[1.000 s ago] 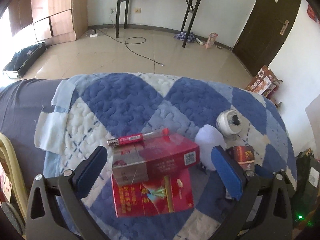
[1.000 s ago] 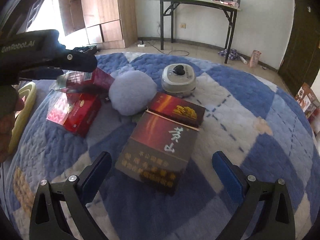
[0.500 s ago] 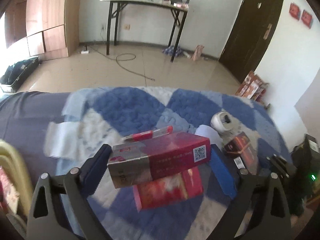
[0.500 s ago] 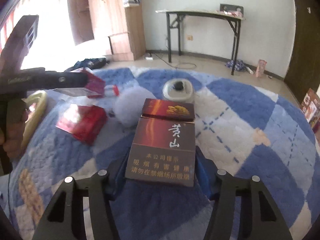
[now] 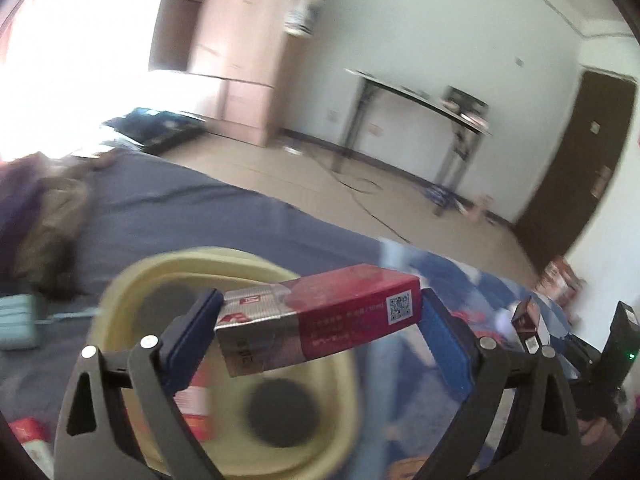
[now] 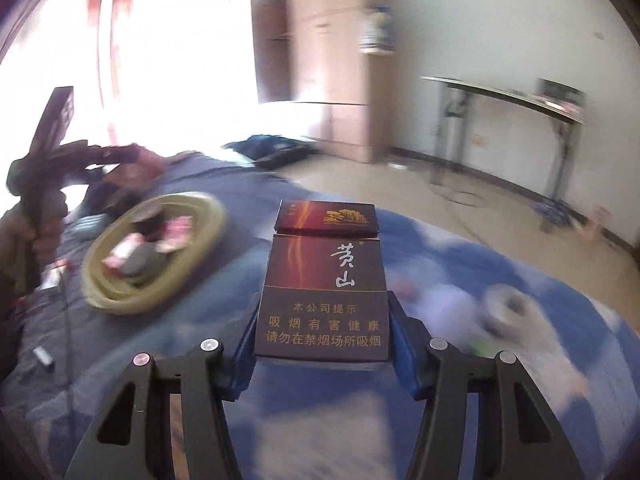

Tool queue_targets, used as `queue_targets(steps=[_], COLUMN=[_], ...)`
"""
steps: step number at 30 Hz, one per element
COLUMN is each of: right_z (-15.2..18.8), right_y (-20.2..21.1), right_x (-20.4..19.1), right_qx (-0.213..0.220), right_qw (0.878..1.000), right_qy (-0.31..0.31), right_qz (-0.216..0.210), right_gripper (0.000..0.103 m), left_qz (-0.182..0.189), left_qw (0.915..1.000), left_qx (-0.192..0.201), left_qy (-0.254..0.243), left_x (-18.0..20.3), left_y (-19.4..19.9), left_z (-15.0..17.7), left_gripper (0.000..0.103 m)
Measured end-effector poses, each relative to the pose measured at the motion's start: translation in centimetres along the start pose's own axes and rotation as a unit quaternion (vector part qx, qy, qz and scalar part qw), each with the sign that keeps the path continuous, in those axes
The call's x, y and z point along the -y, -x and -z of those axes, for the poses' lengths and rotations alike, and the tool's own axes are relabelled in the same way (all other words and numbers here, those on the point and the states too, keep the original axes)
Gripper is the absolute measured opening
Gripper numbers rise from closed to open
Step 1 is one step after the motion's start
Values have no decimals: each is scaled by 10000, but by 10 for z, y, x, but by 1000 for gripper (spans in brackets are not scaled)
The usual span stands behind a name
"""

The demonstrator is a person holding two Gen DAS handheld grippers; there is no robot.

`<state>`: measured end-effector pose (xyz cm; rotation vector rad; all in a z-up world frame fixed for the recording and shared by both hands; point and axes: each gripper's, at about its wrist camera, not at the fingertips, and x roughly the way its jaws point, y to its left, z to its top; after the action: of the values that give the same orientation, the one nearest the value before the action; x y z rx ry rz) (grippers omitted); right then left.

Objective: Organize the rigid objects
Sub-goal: 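Drop both boxes into the yellow basin and open both tools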

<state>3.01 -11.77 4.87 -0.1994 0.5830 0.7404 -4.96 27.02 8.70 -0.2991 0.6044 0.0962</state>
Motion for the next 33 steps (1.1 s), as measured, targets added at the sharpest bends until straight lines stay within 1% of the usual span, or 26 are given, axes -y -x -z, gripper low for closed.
queue_targets(steps=[1,2,3,5,6,8,10,12,13,14,18,20,22,23,24,25,27,28,29,31,33], right_z=[-11,-18,-27,-44,-51,-63,-69,-74,-75,-78,-75,-83,-89,-90,-89,-94,-95,-96,-93,-86,-70], right_y=[-12,-21,-32,-58,-72,-101,-128,-146,-157,-165,-205,-215,-219,-222,-224,-225,-209,-193,-176,-135,-88], right_x=[-17,-27,-41,-72,-85,-114,-139,-151,-157,-161,-181,-181,-181,-182,-181,-178,-168,-158,-149,-122,-77], right_qx=[-6,-19,-30,-165,-286,-539,-789,-898,-923,-946,-1450,-1471,-1512,-1592,-1677,-1701,-1504,-1318,-1124,-689,-325], right_qw=[9996,9988,9975,9930,9904,9849,9794,9772,9768,9769,9707,9721,9729,9718,9704,9701,9737,9771,9808,9887,9960], right_qy=[152,244,341,461,507,736,1061,1212,1293,1314,1357,1261,1111,1013,912,776,632,591,548,406,128], right_qz=[-254,-415,-626,-1080,-1253,-1470,-1528,-1494,-1434,-1392,-1356,-1323,-1353,-1412,-1480,-1549,-1592,-1562,-1500,-1265,-828], right_gripper=[55,55,55,55,55,55,55,55,55,55,56,56,57,60,72,88,99,103,103,103,103], left_qz=[-143,-228,-357,-543,-650,-661,-575,-551,-570,-579,-476,-475,-554,-568,-511,-421,-301,-222,-82,14,193], left_qw=[9999,9997,9993,9984,9976,9969,9964,9963,9963,9965,9962,9956,9946,9942,9940,9940,9945,9951,9961,9963,9961], left_qx=[50,74,24,-143,-222,-401,-599,-655,-640,-608,-723,-803,-875,-909,-940,-948,-901,-858,-818,-848,-861], left_qy=[26,46,46,43,74,127,184,94,36,-21,55,39,72,130,228,334,444,435,330,106,-17], left_x=[-13,-21,-33,-53,-66,-78,-88,-90,-87,-86,-87,-86,-85,-85,-85,-84,-79,-75,-65,-45,-24], left_y=[6,9,11,8,5,-2,-11,-19,-23,-25,-38,-39,-41,-42,-41,-37,-28,-24,-20,-19,-22], left_z=[-1,0,1,9,18,35,54,66,67,70,75,76,77,77,76,75,70,67,63,55,49], left_gripper=[95,95,95,95,95,95,95,95,95,96,96,96,96,96,96,97,103,103,103,103,103])
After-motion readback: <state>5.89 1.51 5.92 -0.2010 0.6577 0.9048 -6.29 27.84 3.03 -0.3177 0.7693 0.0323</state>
